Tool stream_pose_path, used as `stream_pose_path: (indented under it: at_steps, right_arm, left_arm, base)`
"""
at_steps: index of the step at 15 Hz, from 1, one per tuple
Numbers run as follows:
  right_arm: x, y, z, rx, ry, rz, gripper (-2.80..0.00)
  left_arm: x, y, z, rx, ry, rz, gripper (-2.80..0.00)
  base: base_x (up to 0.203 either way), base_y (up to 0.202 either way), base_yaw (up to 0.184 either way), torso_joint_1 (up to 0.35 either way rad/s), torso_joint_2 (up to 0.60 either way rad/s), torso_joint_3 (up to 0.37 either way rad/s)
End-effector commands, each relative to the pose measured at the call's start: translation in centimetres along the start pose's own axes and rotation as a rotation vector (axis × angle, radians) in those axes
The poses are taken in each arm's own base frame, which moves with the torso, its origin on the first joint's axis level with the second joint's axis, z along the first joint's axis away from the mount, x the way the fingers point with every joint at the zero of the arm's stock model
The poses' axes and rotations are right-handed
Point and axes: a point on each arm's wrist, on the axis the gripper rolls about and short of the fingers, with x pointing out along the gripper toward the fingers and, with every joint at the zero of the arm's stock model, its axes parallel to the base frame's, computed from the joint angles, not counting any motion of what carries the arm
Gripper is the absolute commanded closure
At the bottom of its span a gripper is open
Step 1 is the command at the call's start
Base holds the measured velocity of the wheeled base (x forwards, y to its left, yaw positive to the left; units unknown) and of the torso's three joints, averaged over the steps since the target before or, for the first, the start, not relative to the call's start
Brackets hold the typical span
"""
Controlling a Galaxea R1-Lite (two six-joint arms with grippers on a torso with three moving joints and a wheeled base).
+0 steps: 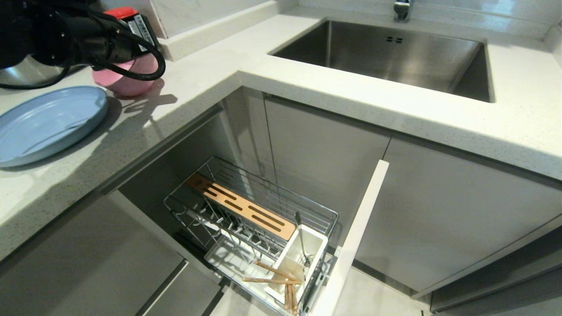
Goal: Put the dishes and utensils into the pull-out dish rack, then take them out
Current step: Pick up the bowl and place it in the cupboard
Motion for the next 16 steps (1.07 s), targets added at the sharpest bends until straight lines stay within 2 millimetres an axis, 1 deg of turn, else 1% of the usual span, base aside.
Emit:
stream_pose_path:
  at_steps: [1,4,5,6,8,10,13,14,16]
  right_arm:
    - [0.0,0.0,0.0,0.001,-0.006,0.0,0.0]
    - [0.0,0.0,0.0,0.001,-0.006,0.0,0.0]
    - [0.0,0.0,0.0,0.001,-0.005,0.0,0.0]
    - [0.0,0.0,0.0,0.001,-0.006,0.0,0.0]
    - [0.0,0.0,0.0,0.001,-0.004,0.0,0.0]
    - [0.0,0.0,0.0,0.001,-0.004,0.0,0.0]
    - [0.0,0.0,0.0,0.001,-0.005,0.0,0.0]
    - [0.0,0.0,0.0,0.001,-0.006,0.0,0.0]
    - [0.0,0.0,0.0,0.001,-0.004,0.0,0.0]
  left_arm:
    - [-2.5,0.6,2.1,-0.079,-0.067,-0.007,0.0]
    - [-5.9,0.7,4.7,-0.206,-0.186,-0.03,0.0]
    - [-7.1,0.2,5.6,-0.24,-0.247,-0.043,0.0]
    - [-8.2,-0.6,6.0,-0.254,-0.278,-0.076,0.0]
    - [-10.4,-1.6,6.6,-0.254,-0.304,-0.136,0.0]
    - [-12.4,-2.9,6.2,-0.267,-0.278,-0.219,0.0]
    - [-15.9,-6.3,4.4,-0.308,-0.188,-0.442,0.0]
    - [-17.1,-7.3,3.4,-0.326,-0.162,-0.519,0.0]
    - [-17.9,-8.8,0.6,-0.324,-0.113,-0.577,0.0]
  base:
    - [0.0,0.0,0.0,0.0,0.0,0.0]
    - [0.0,0.0,0.0,0.0,0.0,0.0]
    - [0.0,0.0,0.0,0.0,0.0,0.0]
    - [0.0,0.0,0.0,0.0,0.0,0.0]
    - [0.0,0.0,0.0,0.0,0.0,0.0]
    - [0.0,0.0,0.0,0.0,0.0,0.0]
    - [0.0,0.0,0.0,0.0,0.0,0.0]
    - [0.0,0.0,0.0,0.0,0.0,0.0]
    - [0.0,0.0,0.0,0.0,0.0,0.0]
